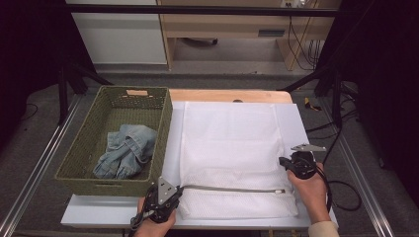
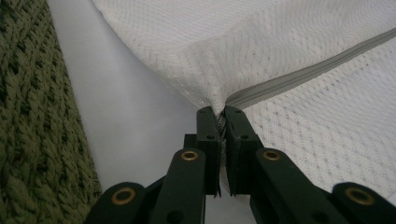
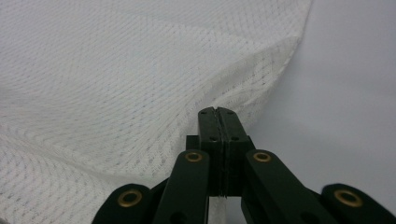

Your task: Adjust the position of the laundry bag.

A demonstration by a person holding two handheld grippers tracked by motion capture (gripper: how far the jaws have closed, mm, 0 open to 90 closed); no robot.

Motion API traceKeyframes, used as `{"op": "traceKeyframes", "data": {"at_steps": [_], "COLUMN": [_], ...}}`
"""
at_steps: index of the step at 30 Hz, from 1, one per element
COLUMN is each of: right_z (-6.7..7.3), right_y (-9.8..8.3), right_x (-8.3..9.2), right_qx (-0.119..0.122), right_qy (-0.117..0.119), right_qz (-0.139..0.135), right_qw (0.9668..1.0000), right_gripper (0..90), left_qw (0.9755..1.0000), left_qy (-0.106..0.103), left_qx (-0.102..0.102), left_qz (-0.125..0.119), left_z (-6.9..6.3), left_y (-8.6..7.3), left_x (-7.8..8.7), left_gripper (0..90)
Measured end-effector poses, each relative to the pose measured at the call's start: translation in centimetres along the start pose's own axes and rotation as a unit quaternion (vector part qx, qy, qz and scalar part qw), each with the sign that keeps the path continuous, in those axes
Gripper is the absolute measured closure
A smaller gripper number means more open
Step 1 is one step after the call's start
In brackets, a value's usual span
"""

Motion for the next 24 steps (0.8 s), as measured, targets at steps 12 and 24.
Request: {"op": "traceKeyframes", "data": {"at_steps": [12,24], "right_z": [0.14,-0.33], "right_y": [-0.16,-0.29], "right_x": [0.34,0.67], "right_qx": [-0.001,-0.007], "right_qy": [0.000,-0.005], "right_qz": [0.001,0.000], "right_qw": [1.0000,1.0000], "right_gripper": [89.9,90.0], "left_qw": [0.9999,1.0000], "left_qy": [0.012,0.003], "left_qx": [-0.003,-0.002], "left_qz": [-0.002,0.006], "left_z": [0.62,0.44], "left_y": [0.07,-0.21], "left_x": [0.54,0.11], "left_gripper": [85.0,83.5]}}
Point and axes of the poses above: each handheld gripper's, and its own axes: x roughly backward along the jaws, y roughly out of its top, z roughly to its left, the point moved 3 cm from there along -x, roughly forward along the jaws, and after that the axes turned 2 degrees about -z, right-handed, at the moved point
